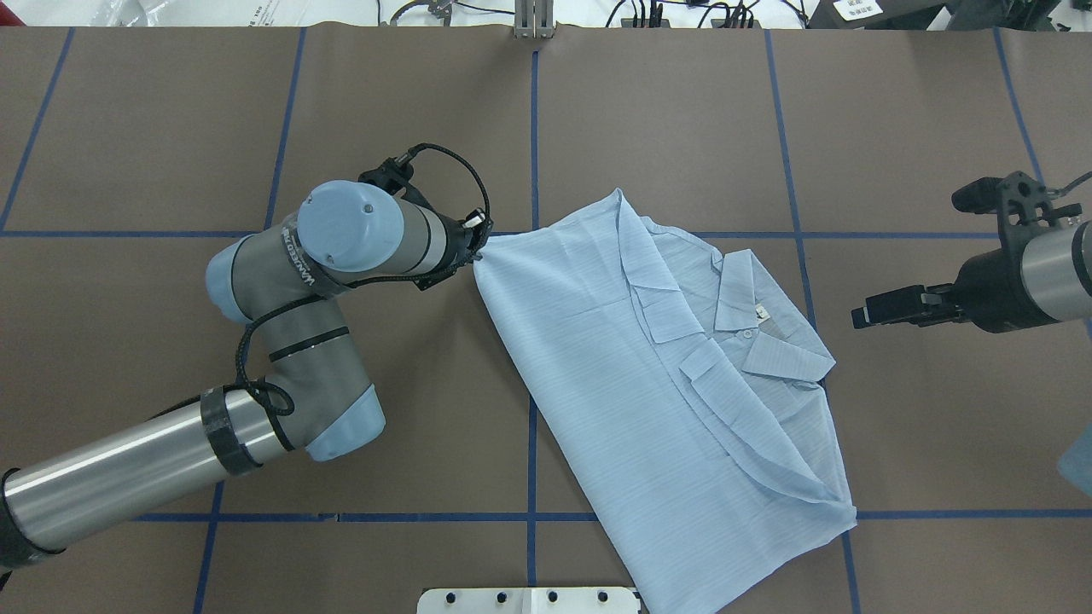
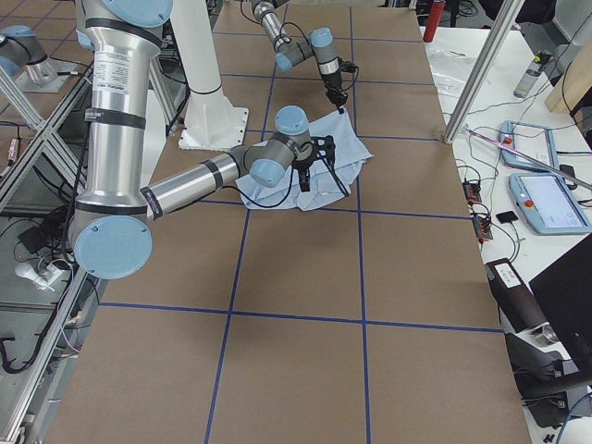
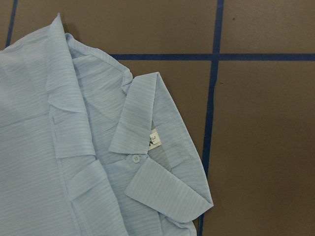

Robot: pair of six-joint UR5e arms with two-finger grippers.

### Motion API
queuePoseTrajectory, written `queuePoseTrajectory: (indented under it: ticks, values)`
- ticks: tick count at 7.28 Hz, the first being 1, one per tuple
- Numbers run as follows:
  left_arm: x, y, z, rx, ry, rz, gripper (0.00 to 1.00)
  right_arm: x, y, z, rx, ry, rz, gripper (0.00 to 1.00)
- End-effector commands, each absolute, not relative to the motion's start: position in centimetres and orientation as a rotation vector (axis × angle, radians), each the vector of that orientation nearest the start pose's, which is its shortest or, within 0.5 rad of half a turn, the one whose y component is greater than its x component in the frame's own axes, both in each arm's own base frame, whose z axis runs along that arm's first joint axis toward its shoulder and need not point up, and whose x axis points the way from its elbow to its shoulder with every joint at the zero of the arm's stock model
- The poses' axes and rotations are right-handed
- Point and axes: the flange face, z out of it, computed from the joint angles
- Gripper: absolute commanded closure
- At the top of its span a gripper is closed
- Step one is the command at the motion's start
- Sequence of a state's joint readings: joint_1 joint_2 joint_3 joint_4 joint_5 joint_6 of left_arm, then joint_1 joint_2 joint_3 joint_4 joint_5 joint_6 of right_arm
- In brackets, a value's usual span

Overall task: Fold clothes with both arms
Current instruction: 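Push the shirt's corner with the left gripper away from the robot, squaring it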

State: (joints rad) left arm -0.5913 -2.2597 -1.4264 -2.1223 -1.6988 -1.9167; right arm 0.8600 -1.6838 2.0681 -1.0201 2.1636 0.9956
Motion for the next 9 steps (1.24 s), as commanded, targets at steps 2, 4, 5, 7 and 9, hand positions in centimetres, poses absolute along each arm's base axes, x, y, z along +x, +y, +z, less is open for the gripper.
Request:
queuePoseTrajectory:
  ticks: [2, 4, 5, 7, 9]
  values:
    - [53.5, -61.4, 26.3, 0.117, 1.184, -0.826, 1.00, -22.6, -38.9, 40.4, 0.189, -1.044, -0.013, 0.00]
    - [51.6, -64.8, 24.7, 0.201, 1.206, -0.799, 1.00, -21.8, -39.0, 40.2, 0.197, -1.048, 0.000, 0.00]
    - [51.5, -65.8, 25.2, 0.238, 1.248, -0.806, 1.00, -21.7, -39.2, 40.0, 0.204, -1.050, 0.003, 0.00]
    - [52.4, -66.9, 23.8, 0.282, 1.294, -0.814, 1.00, -20.7, -39.8, 39.4, 0.224, -1.057, 0.022, 0.00]
    - [52.6, -67.3, 25.0, 0.302, 1.301, -0.824, 1.00, -20.7, -39.9, 39.3, 0.225, -1.058, 0.023, 0.00]
